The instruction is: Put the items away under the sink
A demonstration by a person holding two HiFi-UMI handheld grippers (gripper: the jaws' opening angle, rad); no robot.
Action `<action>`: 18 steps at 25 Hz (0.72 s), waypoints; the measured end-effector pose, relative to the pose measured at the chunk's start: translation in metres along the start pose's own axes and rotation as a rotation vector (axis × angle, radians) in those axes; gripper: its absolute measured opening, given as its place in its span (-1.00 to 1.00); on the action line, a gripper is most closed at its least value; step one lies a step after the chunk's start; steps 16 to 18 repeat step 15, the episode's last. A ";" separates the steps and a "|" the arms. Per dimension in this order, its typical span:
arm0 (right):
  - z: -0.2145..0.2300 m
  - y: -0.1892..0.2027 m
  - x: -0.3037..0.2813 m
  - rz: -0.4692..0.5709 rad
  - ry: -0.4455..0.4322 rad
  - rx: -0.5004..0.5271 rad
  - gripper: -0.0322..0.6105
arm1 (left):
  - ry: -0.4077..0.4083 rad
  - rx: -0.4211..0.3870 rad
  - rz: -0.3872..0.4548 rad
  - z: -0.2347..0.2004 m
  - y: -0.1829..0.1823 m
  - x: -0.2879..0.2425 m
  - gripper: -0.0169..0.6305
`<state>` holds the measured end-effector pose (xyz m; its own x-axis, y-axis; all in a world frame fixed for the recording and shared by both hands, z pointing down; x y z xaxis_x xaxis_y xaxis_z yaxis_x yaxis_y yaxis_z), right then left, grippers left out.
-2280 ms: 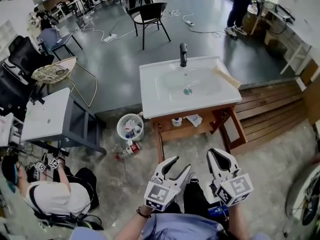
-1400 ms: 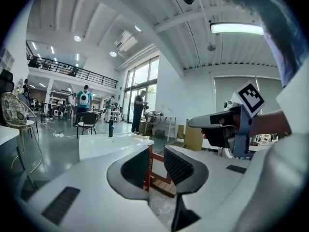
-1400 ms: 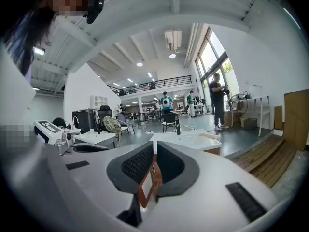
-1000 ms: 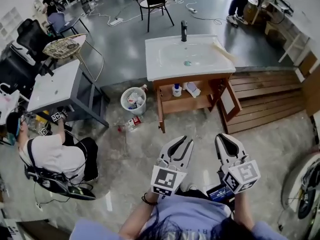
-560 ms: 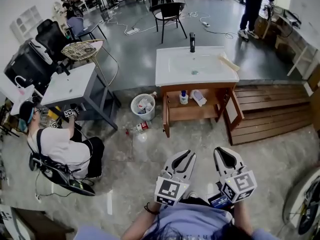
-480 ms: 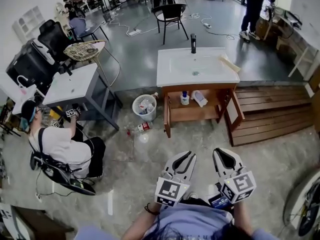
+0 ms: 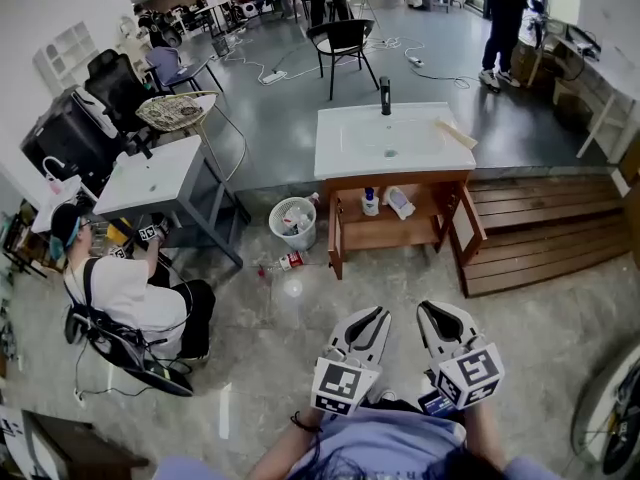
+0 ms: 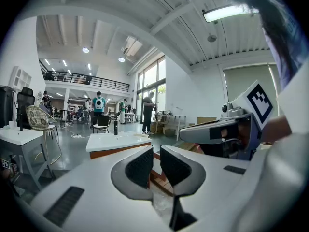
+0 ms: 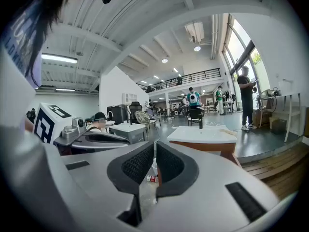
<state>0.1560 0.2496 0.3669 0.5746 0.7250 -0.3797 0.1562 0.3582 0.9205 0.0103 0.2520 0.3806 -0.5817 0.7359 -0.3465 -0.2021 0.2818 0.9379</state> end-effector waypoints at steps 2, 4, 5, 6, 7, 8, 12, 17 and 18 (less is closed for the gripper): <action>-0.001 0.000 0.002 0.000 0.003 0.002 -0.80 | 0.001 0.001 0.002 0.001 0.000 0.001 -0.78; 0.000 0.002 0.003 0.004 0.007 0.002 -0.81 | 0.001 0.000 0.002 0.002 0.001 0.001 -0.78; 0.000 0.002 0.003 0.008 0.008 0.003 -0.81 | 0.001 -0.001 0.002 0.003 0.002 0.000 -0.78; 0.001 0.003 0.003 0.010 0.008 0.003 -0.81 | 0.001 -0.002 0.001 0.003 0.002 0.000 -0.78; 0.001 0.003 0.003 0.011 0.008 0.004 -0.81 | 0.001 -0.002 0.001 0.003 0.002 0.000 -0.78; 0.001 0.003 0.003 0.010 0.008 0.005 -0.81 | 0.001 -0.001 0.002 0.003 0.002 0.000 -0.78; -0.002 0.004 0.003 0.006 0.006 0.011 -0.81 | 0.000 0.010 0.010 0.001 0.004 0.004 -0.78; -0.004 0.007 0.003 0.007 0.005 0.009 -0.81 | -0.006 0.010 0.009 0.001 0.007 0.005 -0.78; -0.004 0.007 0.003 0.007 0.005 0.009 -0.81 | -0.006 0.010 0.009 0.001 0.007 0.005 -0.78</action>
Point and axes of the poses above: the fingertips, and each gripper's own axes: x backward along the fingers, z to its right, y out of its underside, the point moved 7 cm from there along x, backward along the fingers, and after that the axes turned 8 degrees about -z, right-handed, at the moved point
